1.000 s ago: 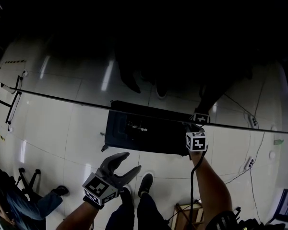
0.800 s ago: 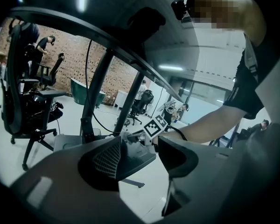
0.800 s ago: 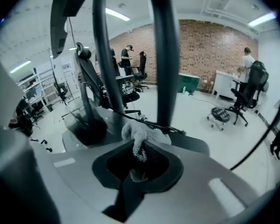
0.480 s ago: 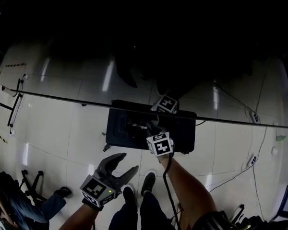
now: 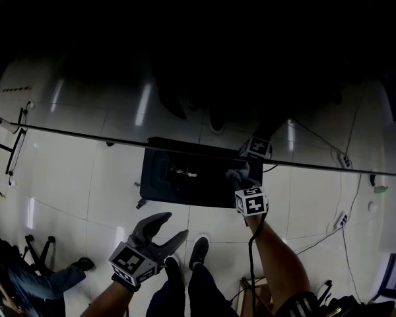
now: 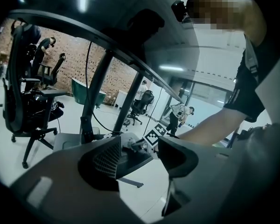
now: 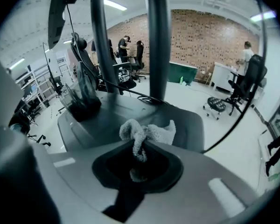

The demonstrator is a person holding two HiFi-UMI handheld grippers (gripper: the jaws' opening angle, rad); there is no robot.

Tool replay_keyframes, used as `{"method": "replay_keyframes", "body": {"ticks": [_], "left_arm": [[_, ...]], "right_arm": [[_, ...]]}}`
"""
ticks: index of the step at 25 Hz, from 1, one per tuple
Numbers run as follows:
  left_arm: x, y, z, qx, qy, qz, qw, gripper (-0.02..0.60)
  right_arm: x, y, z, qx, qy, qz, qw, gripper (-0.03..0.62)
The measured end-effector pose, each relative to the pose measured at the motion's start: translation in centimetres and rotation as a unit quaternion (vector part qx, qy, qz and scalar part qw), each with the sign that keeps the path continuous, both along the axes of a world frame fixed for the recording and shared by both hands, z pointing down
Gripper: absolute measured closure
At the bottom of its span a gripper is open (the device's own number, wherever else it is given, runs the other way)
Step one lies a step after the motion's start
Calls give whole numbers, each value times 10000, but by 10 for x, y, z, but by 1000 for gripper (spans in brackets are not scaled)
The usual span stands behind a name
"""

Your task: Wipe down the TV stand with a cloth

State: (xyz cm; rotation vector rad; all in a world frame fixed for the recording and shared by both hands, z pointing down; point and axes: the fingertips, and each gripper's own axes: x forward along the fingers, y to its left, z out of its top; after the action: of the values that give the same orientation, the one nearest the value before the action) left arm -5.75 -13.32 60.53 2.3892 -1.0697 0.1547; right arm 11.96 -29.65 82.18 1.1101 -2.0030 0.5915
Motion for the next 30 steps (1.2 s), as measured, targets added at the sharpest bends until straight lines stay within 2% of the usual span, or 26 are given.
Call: {"method": "replay_keyframes", "body": {"ticks": [4,8,12,18,23,26,30], "left_arm": [[5,4,3,18,6,86,10000,309],[2,6,-2,23,-64,68,10000,310],[-5,15,-5,-3,-94,81,9999,310],[-21,24,-5,-18,-175,5,9998,308],[-20,30,2,-11,-149,2,9999,308],[-16,31,0,-90,-167,45,9998,309],[-12,34,2,-27,-190,129,9997,308]], "right_arm": [[54,2,1,-21,307,304,9991,551],[64,9,-2,-49,305,266,9992,551],[24,23,-23,41,-108,-147,9998,551],[-104,70,-38,-61,-805,-990,9918,551],[-179,93,-22,-320,-1015,-1317,9856,551],[-192,102,-8,-488,-860,-1515,9835,551],[-171,109,4,-534,-736,-1541,9839,551]]}}
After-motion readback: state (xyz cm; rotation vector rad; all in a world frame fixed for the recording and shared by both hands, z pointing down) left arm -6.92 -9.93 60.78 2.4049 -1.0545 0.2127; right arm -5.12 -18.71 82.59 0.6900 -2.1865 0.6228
